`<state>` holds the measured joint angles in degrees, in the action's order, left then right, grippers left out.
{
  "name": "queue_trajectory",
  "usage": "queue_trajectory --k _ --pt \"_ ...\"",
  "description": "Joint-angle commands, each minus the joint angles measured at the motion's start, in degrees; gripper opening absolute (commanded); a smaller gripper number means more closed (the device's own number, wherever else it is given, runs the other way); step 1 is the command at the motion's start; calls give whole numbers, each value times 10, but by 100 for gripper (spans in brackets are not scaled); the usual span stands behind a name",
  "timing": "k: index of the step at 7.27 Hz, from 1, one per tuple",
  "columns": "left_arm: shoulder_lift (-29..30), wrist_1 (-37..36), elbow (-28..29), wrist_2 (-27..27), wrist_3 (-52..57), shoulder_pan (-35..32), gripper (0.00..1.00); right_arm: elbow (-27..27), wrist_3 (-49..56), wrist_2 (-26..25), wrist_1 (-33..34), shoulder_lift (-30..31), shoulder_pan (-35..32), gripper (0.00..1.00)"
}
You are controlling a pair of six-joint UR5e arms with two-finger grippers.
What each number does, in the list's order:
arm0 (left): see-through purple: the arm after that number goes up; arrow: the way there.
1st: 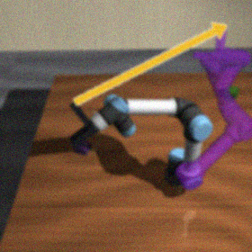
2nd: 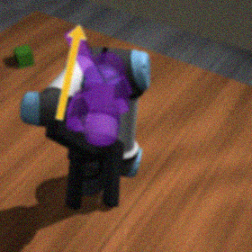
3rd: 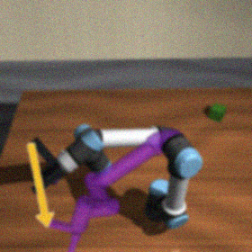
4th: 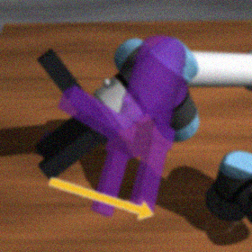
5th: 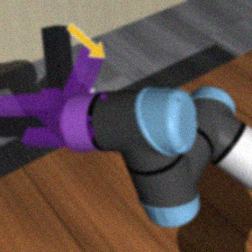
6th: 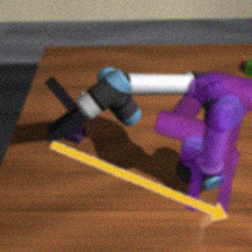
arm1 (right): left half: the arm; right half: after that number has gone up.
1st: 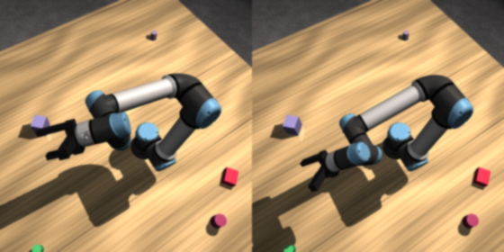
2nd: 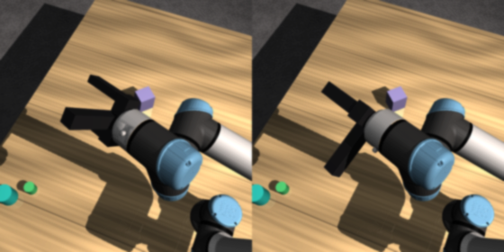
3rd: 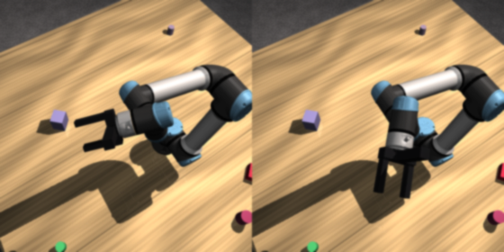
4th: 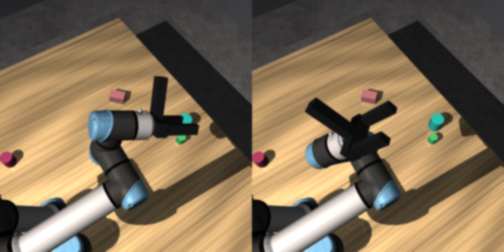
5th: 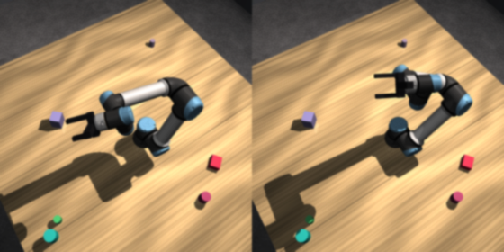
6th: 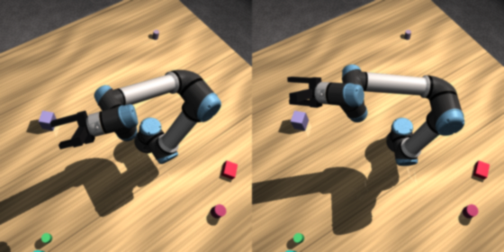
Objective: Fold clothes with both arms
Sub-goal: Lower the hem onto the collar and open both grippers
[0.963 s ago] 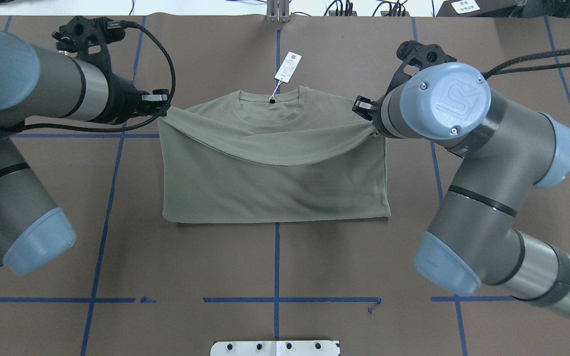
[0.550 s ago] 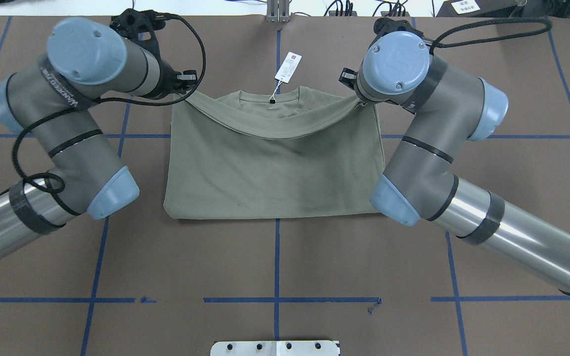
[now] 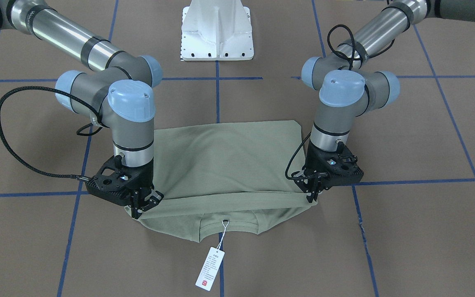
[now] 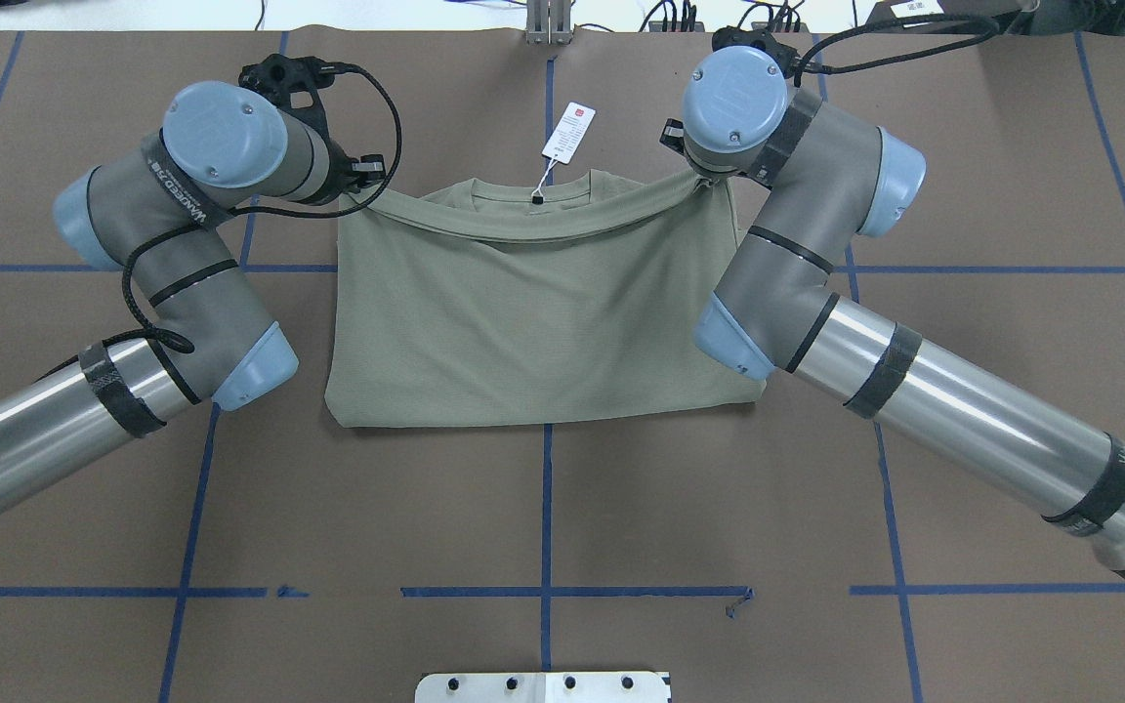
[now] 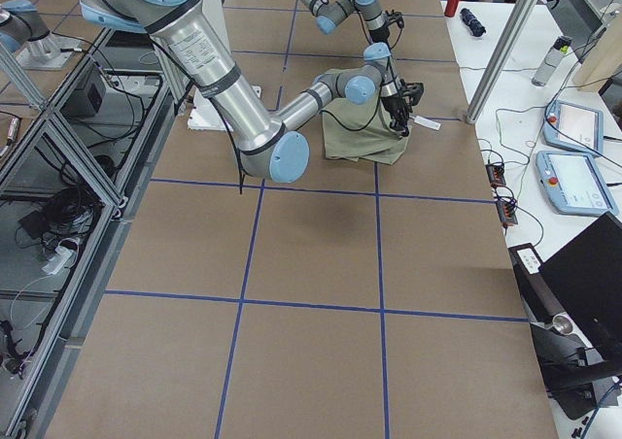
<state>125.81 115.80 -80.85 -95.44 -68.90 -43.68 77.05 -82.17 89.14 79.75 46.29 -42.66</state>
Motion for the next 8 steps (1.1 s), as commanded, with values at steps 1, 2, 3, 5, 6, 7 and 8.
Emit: queue_trajectory --k 1,2,3,5,6,7,8 --pt "1 3 9 3 0 7 0 -15 3 2 -1 -1 -1 0" --pt "1 4 8 3 0 8 0 -15 3 2 -1 -1 0 0" --pt "1 4 7 3 0 9 43 -16 3 2 -1 4 3 53" --pt "-9 0 -15 2 77 7 100 -13 17 9 -5 4 6 100" --pt "-30 2 -51 -4 110 7 100 4 73 37 -6 12 -3 100" --pt "-65 3 -109 -6 111 10 100 51 98 56 -7 47 -9 100" --pt "-107 8 -173 -12 105 22 100 89 99 58 -6 68 -9 100"
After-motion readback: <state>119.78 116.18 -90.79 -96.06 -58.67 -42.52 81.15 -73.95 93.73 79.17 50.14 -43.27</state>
